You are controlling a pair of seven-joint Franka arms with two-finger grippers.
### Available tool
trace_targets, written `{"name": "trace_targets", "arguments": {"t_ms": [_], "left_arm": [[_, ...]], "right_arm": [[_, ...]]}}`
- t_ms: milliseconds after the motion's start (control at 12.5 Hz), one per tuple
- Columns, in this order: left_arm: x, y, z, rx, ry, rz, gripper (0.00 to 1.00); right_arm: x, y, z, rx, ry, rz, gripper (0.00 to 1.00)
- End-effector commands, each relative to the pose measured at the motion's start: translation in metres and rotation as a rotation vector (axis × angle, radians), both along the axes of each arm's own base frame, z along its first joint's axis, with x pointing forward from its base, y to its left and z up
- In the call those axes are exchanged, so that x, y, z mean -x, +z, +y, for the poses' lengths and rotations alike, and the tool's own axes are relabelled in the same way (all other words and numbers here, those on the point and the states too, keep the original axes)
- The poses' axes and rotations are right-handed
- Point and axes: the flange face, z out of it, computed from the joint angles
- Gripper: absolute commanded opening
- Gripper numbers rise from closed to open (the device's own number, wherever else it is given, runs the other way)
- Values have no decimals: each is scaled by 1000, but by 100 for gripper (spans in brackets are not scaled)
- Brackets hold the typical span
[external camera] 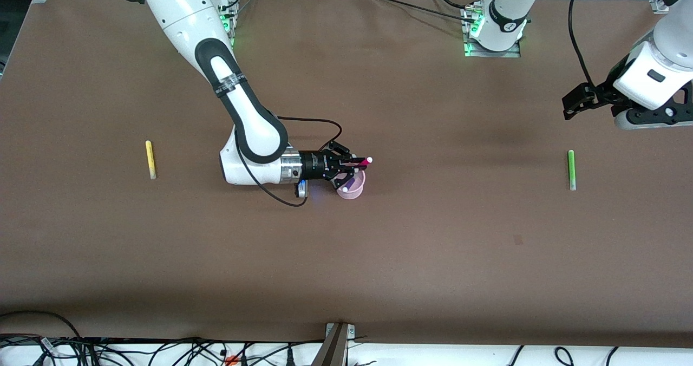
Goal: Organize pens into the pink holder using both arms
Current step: 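Lower the pink pen into the holder and open the right gripper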
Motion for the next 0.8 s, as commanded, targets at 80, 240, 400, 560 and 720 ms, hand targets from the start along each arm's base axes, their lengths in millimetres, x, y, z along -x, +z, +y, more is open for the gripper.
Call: {"name": "trace_targets", "arguments": {"t_ms": [80,240,400,560,720], "left_arm": [[-16,5,3,20,-34,-13,100],[-3,4,3,20,-37,-3,100],[5,4,1,20,-43,-2,100],[4,3,11,24,-27,2,100],[3,4,6,23,-33,6,100]], "right_arm": [[-17,23,-1,4,8,-73,100],[-29,51,-2,53,76,-173,100],[-43,93,-22,144,134,-307,100],[-53,141,-50,281,239,-497,100],[-63,184,-84,395,337,-670,100]]}}
